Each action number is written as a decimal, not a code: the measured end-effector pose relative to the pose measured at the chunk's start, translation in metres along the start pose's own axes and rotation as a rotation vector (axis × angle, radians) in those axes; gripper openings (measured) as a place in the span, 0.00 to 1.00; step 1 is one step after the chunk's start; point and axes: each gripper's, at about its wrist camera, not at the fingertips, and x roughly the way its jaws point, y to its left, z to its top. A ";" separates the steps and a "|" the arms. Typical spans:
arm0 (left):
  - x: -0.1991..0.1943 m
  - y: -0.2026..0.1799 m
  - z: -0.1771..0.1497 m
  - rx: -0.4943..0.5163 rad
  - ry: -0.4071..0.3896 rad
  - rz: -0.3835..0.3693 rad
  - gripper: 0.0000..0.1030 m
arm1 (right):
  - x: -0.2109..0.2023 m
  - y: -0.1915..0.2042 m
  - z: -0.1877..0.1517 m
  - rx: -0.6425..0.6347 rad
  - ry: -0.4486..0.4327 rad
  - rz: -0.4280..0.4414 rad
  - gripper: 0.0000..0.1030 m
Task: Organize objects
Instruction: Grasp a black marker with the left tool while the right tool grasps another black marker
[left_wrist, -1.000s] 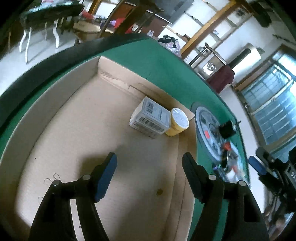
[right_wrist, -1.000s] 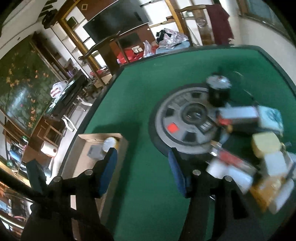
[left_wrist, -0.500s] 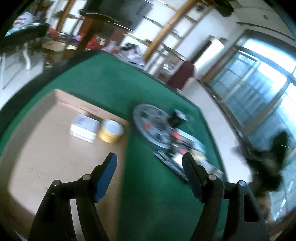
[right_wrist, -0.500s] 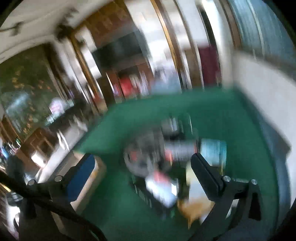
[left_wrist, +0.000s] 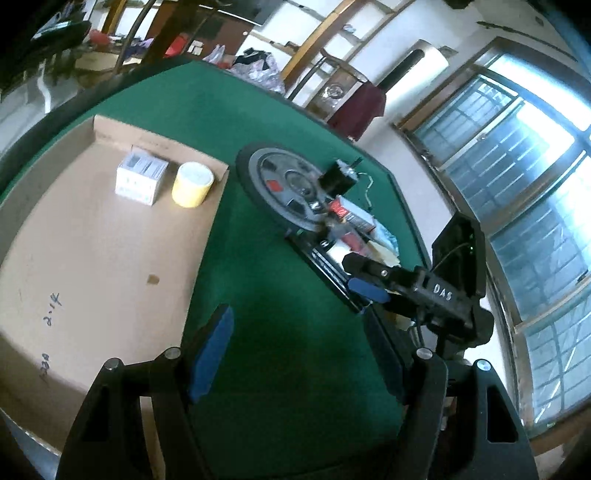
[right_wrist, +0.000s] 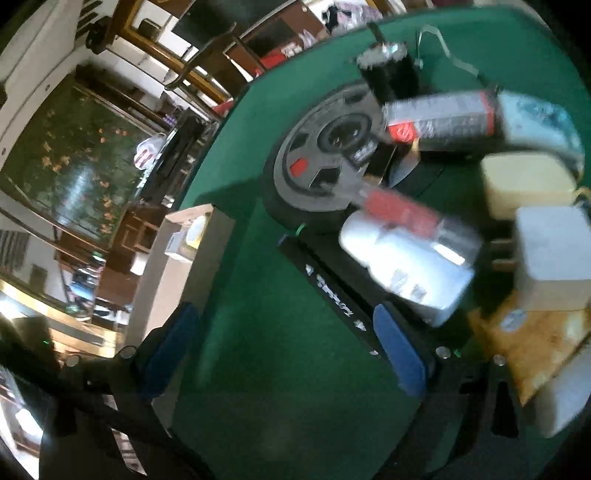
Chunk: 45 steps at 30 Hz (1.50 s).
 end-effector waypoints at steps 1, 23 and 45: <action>0.001 0.001 -0.001 -0.001 0.002 0.003 0.65 | 0.007 -0.003 -0.001 0.028 0.034 0.009 0.94; 0.075 -0.031 -0.010 0.154 0.120 0.141 0.65 | -0.032 -0.005 0.002 -0.015 -0.046 -0.048 0.94; 0.100 -0.054 -0.002 0.270 0.101 0.253 0.64 | -0.019 -0.015 -0.029 -0.147 -0.029 -0.476 0.16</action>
